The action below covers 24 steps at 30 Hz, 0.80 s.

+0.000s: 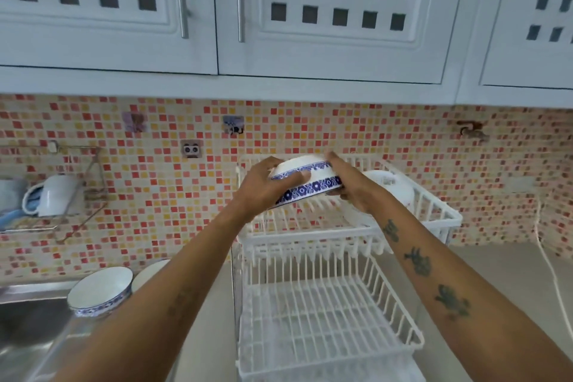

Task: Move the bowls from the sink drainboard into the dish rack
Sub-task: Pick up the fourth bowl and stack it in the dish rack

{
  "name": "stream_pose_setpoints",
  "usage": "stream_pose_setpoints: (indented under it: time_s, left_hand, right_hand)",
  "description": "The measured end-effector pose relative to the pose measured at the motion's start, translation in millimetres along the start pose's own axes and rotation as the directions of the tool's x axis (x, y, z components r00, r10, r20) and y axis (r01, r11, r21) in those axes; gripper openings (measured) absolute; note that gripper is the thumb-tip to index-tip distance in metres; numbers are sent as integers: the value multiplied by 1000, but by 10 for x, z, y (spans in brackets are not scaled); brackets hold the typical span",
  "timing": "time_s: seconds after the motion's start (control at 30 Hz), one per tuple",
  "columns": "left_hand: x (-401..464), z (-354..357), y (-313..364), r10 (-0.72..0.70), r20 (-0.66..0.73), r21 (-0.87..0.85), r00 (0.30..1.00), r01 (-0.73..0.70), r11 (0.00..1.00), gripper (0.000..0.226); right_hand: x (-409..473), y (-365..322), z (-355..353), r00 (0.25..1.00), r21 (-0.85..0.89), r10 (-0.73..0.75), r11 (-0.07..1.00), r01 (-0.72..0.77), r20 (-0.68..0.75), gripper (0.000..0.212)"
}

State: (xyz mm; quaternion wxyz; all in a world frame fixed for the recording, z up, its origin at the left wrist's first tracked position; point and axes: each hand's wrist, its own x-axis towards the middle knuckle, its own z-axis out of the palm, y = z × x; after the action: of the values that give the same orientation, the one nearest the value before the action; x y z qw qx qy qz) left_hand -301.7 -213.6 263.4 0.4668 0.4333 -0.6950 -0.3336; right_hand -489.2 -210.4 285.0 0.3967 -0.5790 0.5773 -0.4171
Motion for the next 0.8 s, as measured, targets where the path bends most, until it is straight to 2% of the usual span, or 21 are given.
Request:
stream_pose_setpoints:
  time_s: [0.13, 0.27, 0.33, 0.47, 0.57, 0.8]
  left_hand:
    - [-9, -20, -94, 35, 17, 270, 999, -38, 962, 60]
    - [-17, -55, -114, -21, 91, 371, 996, -14, 928, 66]
    - [-16, -41, -108, -37, 136, 424, 990, -24, 905, 67]
    - [-41, 24, -143, -41, 228, 601, 973, -107, 792, 94]
    - [-44, 45, -193, -40, 256, 644, 966, -139, 752, 106]
    - [-42, 82, -198, -103, 279, 671, 955, -117, 732, 107]
  right_hand:
    - [115, 143, 96, 995, -27, 64, 998, -62, 83, 55]
    - [197, 255, 128, 985, 54, 93, 993, -101, 145, 32]
    - [224, 287, 108, 979, 99, 100, 988, -119, 178, 27]
    - [189, 338, 116, 974, 52, 148, 986, -159, 172, 24]
    - [185, 365, 137, 965, 41, 193, 978, -203, 177, 26]
    - [193, 359, 187, 965, 54, 215, 973, -225, 152, 39]
